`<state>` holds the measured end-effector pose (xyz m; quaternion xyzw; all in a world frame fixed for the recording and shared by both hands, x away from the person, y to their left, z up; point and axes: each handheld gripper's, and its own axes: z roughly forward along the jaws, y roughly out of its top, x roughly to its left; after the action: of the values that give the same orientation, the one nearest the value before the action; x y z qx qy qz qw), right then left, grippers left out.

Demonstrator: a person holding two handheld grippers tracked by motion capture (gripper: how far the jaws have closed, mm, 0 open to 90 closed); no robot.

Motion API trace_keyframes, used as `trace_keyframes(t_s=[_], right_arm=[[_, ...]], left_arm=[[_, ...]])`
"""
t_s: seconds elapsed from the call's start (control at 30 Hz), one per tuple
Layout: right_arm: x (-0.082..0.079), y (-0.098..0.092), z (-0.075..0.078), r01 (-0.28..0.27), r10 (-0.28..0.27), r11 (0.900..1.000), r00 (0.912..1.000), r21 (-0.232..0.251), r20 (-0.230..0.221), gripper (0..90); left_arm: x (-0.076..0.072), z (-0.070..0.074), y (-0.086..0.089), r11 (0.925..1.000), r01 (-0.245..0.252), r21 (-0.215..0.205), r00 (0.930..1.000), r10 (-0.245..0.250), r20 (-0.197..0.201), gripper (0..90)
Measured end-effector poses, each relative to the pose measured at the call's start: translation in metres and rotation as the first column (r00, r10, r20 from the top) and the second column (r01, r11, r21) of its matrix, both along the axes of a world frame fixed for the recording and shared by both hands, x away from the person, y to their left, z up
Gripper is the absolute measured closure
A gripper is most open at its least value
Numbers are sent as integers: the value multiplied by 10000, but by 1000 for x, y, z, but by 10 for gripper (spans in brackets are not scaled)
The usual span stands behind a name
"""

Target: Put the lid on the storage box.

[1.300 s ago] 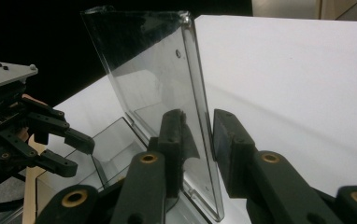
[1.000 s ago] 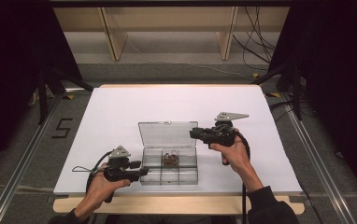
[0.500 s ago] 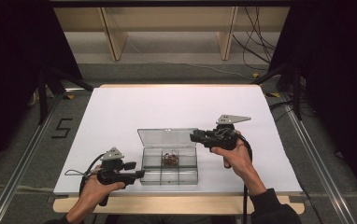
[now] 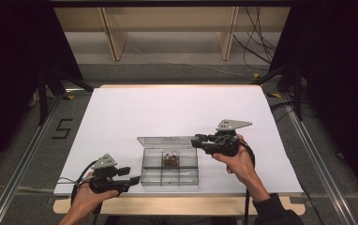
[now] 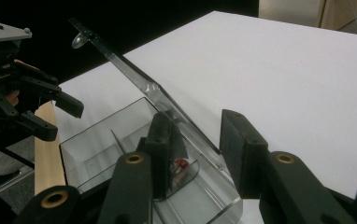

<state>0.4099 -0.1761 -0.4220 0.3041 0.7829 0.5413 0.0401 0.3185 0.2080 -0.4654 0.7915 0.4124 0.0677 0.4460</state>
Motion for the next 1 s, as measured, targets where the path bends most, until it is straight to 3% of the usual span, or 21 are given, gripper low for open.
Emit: trace_keyframes(t_s=[0.03, 0.1, 0.17, 0.27, 0.43, 0.47, 0.63, 0.7, 0.73, 0.8, 0.87, 0.97, 1.0], right_arm=[[2, -1, 0, -240, 244, 9997, 9989, -93, 411, 652], [-1, -1, 1, -149, 153, 9998, 9995, -149, 264, 649], [-3, -1, 1, -146, 162, 9994, 9985, -300, 524, 641], [-7, -1, 2, -77, 82, 9996, 9998, -259, 196, 641], [-10, -4, 2, -42, 59, 9991, 9991, -428, 412, 641], [-14, -3, 2, 47, -35, 9993, 9995, -381, 305, 640], [-17, -3, 2, -5, 22, 9992, 9991, -407, 417, 642], [-17, -4, 2, 9, 41, 9977, 9973, -683, 733, 641], [-20, -3, 2, -3, 25, 9986, 9992, -533, 408, 641], [-21, -3, 1, -5, 37, 9979, 9988, -643, 493, 638], [-23, -3, 0, 57, -15, 9977, 9981, -668, 620, 638], [-28, -3, -1, 105, -87, 9982, 9995, -584, 302, 629], [-28, -4, -1, 51, -1, 9972, 9977, -740, 677, 629]], left_arm=[[-1, 0, 0, 10000, -16, -3, 10000, 16, -50, 396], [-2, 0, 0, 10000, -53, -41, 10000, 53, 9, 394], [-3, -1, 2, 10000, -15, 81, 10000, 15, -1, 387], [-5, -2, 1, 10000, -66, 52, 10000, 67, -58, 385], [-7, -3, 1, 9998, 56, 193, 10000, -56, -9, 383], [-7, -3, 2, 9991, 150, 393, 9999, -152, 44, 384], [-9, -4, 0, 9996, 1, 292, 9999, -5, 117, 383], [-9, -4, 2, 9986, 201, 482, 9998, -203, 45, 383], [-9, -3, 3, 9978, 311, 591, 9995, -313, 18, 383], [-11, -5, -1, 9998, 42, 213, 10000, -43, 26, 383], [-12, -5, -1, 9997, 41, 233, 10000, -43, 61, 382], [-13, -5, 0, 9992, 208, 339, 9998, -208, 5, 377], [-13, -5, 0, 9992, 203, 358, 9998, -201, -54, 369]])
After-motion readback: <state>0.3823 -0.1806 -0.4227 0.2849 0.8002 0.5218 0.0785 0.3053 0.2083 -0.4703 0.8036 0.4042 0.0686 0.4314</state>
